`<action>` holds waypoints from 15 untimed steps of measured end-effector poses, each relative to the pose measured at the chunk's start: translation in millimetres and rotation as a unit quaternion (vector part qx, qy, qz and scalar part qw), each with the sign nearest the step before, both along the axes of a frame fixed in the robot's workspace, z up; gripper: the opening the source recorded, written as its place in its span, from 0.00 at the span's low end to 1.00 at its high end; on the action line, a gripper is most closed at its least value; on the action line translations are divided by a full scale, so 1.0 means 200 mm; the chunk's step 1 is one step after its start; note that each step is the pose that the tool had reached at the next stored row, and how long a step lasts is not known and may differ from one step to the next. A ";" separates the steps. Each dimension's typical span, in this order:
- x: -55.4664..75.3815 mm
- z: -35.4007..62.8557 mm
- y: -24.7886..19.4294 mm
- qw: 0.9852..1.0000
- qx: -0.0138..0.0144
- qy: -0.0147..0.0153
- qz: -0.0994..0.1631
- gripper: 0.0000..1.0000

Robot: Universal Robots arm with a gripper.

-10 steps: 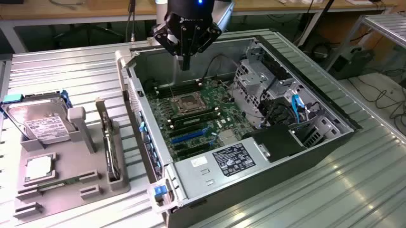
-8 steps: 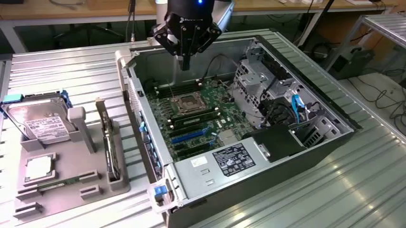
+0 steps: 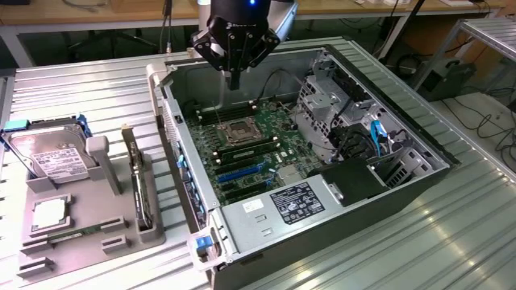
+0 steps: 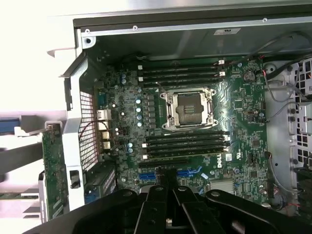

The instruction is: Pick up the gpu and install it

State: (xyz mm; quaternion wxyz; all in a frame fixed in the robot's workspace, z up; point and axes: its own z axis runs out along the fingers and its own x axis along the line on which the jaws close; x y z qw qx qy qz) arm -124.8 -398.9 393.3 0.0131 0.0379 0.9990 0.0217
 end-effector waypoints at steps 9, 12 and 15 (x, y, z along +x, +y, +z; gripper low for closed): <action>-0.02 0.000 0.000 1.000 0.000 0.000 0.000 0.11; -0.03 0.000 0.000 1.000 0.000 0.000 0.000 0.11; -0.03 0.000 0.000 1.000 0.000 0.000 0.000 0.11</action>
